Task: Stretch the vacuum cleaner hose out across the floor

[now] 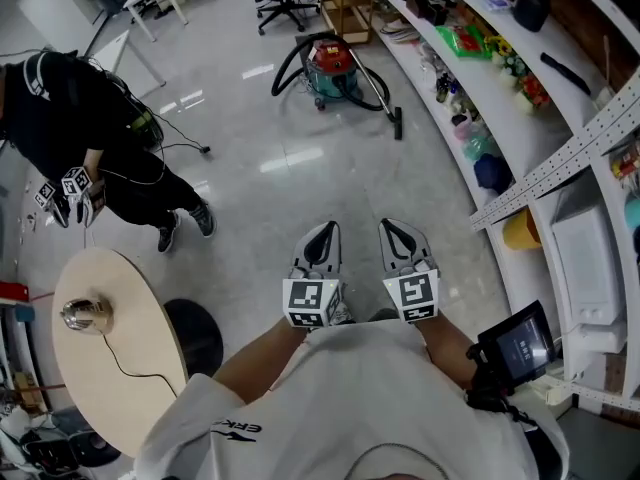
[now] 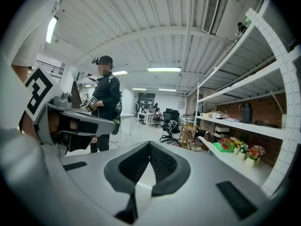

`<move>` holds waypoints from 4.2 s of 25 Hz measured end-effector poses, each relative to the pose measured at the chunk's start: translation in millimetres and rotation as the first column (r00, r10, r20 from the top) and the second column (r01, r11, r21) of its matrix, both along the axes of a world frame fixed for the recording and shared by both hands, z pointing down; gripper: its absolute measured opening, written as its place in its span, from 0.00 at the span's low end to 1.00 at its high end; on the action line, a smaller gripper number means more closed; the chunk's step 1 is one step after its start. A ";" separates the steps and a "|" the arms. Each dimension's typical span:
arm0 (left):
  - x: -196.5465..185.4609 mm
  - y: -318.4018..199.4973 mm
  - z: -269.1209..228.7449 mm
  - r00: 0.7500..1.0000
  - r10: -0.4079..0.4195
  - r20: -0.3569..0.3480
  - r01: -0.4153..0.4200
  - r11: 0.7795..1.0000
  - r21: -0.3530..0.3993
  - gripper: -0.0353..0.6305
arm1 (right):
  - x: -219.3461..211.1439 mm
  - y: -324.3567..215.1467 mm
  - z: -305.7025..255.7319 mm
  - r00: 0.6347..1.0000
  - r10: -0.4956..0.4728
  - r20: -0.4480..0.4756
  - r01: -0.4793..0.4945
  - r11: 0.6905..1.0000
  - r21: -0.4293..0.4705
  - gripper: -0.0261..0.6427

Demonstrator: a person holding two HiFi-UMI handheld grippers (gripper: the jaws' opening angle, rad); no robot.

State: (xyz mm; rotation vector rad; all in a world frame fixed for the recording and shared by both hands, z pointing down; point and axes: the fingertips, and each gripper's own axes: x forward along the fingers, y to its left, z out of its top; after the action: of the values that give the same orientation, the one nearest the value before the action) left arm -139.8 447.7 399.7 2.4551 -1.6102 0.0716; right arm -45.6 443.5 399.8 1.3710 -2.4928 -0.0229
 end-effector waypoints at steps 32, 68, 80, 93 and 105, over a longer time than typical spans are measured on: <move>34.2 -299.1 4.2 0.992 -0.123 0.004 0.124 0.992 -0.017 0.06 | 48.6 -313.4 12.0 0.996 -0.081 0.037 0.082 0.996 -0.026 0.03; -107.3 -631.0 25.8 0.999 -0.028 -0.045 0.025 0.998 -0.066 0.06 | -74.2 -641.5 32.1 0.999 0.019 -0.030 -0.021 0.998 -0.062 0.03; -97.3 -786.7 41.4 0.996 -0.088 -0.008 0.086 0.990 -0.116 0.06 | -59.5 -798.5 54.5 1.000 -0.021 -0.007 0.020 0.992 -0.124 0.03; -99.1 -895.0 76.0 0.987 -0.153 0.048 0.159 0.968 -0.196 0.06 | -50.4 -916.2 88.3 0.997 -0.075 -0.009 0.072 0.978 -0.196 0.03; -156.0 -1000.1 129.5 0.996 -0.083 0.043 0.092 0.952 -0.293 0.06 | -85.9 -1012.9 137.2 0.993 -0.042 -0.110 0.011 0.962 -0.273 0.03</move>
State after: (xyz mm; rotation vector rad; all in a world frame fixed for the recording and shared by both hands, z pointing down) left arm -295.8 -552.4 529.2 2.1641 -1.5886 0.3141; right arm -131.5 -569.4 537.0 1.1883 -2.3172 0.2207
